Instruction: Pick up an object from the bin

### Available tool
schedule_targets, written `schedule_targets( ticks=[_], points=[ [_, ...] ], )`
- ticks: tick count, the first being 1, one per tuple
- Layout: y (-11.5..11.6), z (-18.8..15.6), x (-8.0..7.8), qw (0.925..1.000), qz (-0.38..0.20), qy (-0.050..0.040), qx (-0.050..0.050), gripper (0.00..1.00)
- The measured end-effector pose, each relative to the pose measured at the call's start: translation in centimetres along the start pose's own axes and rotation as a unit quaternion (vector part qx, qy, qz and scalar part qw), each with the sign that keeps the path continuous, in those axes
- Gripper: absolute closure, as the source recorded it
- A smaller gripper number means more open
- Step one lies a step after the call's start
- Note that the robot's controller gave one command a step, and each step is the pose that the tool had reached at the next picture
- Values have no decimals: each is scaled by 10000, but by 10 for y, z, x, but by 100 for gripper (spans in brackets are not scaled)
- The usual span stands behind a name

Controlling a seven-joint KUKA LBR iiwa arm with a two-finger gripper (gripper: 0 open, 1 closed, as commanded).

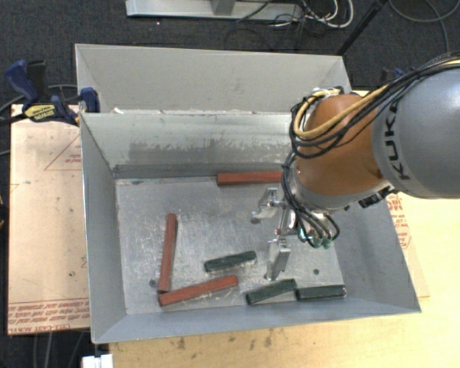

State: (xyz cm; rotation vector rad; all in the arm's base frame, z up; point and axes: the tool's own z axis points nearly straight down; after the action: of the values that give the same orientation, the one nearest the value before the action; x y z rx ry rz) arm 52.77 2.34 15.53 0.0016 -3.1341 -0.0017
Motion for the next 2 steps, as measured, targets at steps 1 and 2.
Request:
schedule_targets(
  ticks=[1,2],
  points=[
    [0,-4,-2,10000,2,-38,-1,0],
    [18,76,2,9966,827,-53,-7,100]
  ],
)
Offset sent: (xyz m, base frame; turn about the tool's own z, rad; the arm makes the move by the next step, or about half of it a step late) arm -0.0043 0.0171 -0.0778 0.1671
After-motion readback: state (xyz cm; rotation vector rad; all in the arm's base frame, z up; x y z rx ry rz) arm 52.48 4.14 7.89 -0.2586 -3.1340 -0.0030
